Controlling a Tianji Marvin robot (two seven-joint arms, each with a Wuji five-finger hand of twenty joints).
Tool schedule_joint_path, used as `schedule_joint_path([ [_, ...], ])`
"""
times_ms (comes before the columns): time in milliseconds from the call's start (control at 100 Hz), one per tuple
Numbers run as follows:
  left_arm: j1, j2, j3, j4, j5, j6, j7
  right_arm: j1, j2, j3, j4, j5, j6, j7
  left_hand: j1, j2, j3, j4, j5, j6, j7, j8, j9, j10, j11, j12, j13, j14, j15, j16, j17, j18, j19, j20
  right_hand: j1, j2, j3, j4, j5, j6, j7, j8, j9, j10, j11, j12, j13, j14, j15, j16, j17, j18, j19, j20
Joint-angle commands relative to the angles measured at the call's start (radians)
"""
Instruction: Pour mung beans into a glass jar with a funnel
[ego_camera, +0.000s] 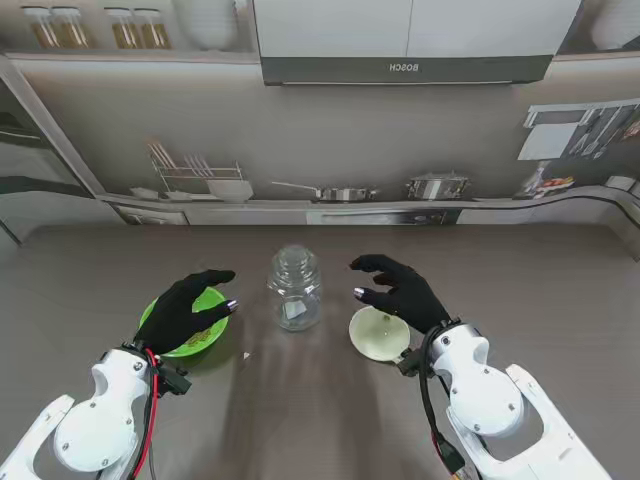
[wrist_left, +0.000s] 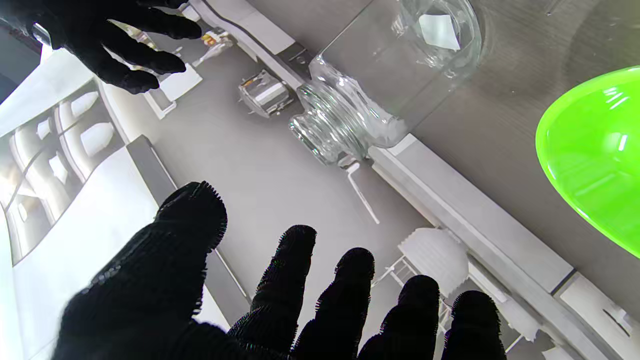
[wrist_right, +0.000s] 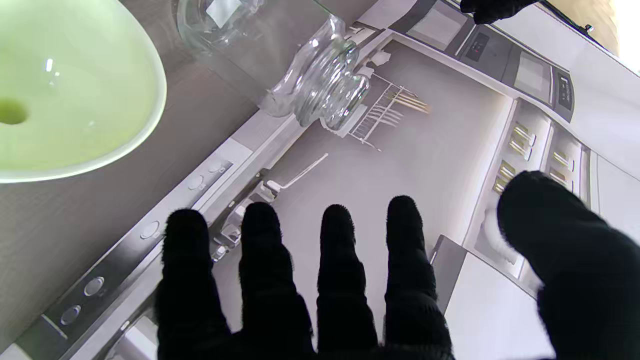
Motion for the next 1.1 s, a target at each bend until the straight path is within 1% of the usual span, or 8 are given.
schedule_joint_path([
  [0,0.004,-0.001,-0.001,-0.013,-0.001,0.004,-0.02,-0.002,-0.002,-0.004,0.0,0.0,-0.004,0.013,-0.014,0.043,-0.024,0.017,-0.026,-0.03,-0.017,-0.007,-0.028,-0.026,-0.007,-0.011,-0.021,-0.016,-0.012,-0.015,-0.016,-0.029,-0.025,0.005,-0.033,0.004,-0.024,0.028,-0.019,-0.028,-0.02,-0.006,-0.031,-0.015,-0.002,-0.01,-0.014,-0.027,-0.01,0.002,-0.004,-0.015,-0.022,0.033],
  [420,-0.001,0.0,0.003,-0.008,-0.004,0.009,-0.029,0.003,-0.003,-0.011,0.003,-0.001,-0.004,0.009,-0.014,0.042,-0.025,0.017,-0.024,-0.028,-0.016,-0.007,-0.025,-0.026,-0.006,-0.01,-0.019,-0.015,-0.012,-0.015,-0.017,-0.028,-0.025,0.005,-0.03,0.002,-0.024,0.028,-0.015,-0.029,-0.02,-0.004,-0.03,-0.014,-0.003,-0.01,-0.015,-0.027,-0.01,0.002,-0.004,-0.013,-0.023,0.034],
  [550,-0.004,0.001,0.005,-0.007,-0.007,0.016,-0.033,0.029,-0.002,-0.032,0.007,-0.042,0.0,0.005,-0.014,0.043,-0.026,0.017,-0.029,-0.028,-0.018,-0.007,-0.026,-0.024,-0.007,-0.01,-0.021,-0.015,-0.012,-0.015,-0.018,-0.031,-0.026,0.005,-0.037,0.005,-0.03,0.027,-0.013,-0.031,-0.022,-0.005,-0.028,-0.014,-0.005,-0.011,-0.011,-0.028,-0.009,0.003,-0.001,-0.013,-0.021,0.035],
  [630,-0.003,0.001,0.006,-0.009,-0.009,0.021,-0.034,0.059,-0.003,-0.056,0.014,-0.065,0.009,0.0,-0.013,0.044,-0.026,0.018,-0.024,-0.028,-0.016,-0.006,-0.026,-0.023,-0.007,-0.01,-0.021,-0.014,-0.012,-0.015,-0.019,-0.03,-0.026,0.005,-0.038,0.004,-0.034,0.028,-0.003,-0.032,-0.022,-0.005,-0.026,-0.014,-0.006,-0.011,-0.008,-0.028,-0.008,0.003,0.003,-0.014,-0.02,0.036],
  [800,-0.002,0.0,0.005,-0.011,-0.007,0.02,-0.031,0.153,0.003,-0.115,0.046,-0.122,0.028,0.027,-0.013,0.044,-0.027,0.018,-0.021,-0.027,-0.015,-0.006,-0.022,-0.022,-0.006,-0.009,-0.02,-0.015,-0.012,-0.015,-0.018,-0.03,-0.025,0.005,-0.044,0.009,-0.042,0.029,-0.006,-0.036,-0.028,-0.005,-0.026,-0.017,-0.007,-0.01,-0.001,-0.032,-0.005,0.004,0.012,-0.017,-0.014,0.037],
  [970,0.002,-0.001,0.001,-0.012,-0.008,0.017,-0.027,0.268,-0.001,-0.192,0.113,-0.163,0.05,0.033,-0.013,0.045,-0.028,0.018,-0.024,-0.029,-0.016,-0.006,-0.02,-0.023,-0.005,-0.008,-0.019,-0.015,-0.011,-0.015,-0.019,-0.031,-0.025,0.005,-0.05,0.011,-0.046,0.031,-0.005,-0.041,-0.028,-0.002,-0.028,-0.018,-0.004,-0.008,0.007,-0.035,0.0,0.004,0.023,-0.021,-0.006,0.037],
  [1090,0.004,-0.001,-0.001,-0.013,-0.011,0.013,-0.025,0.349,-0.009,-0.249,0.175,-0.17,0.064,0.033,-0.012,0.044,-0.028,0.018,-0.021,-0.027,-0.015,-0.006,-0.017,-0.022,-0.004,-0.007,-0.018,-0.013,-0.011,-0.015,-0.017,-0.031,-0.025,0.006,-0.054,0.011,-0.046,0.033,-0.005,-0.043,-0.027,0.0,-0.03,-0.02,-0.001,-0.007,0.013,-0.038,0.004,0.005,0.028,-0.021,0.0,0.037],
])
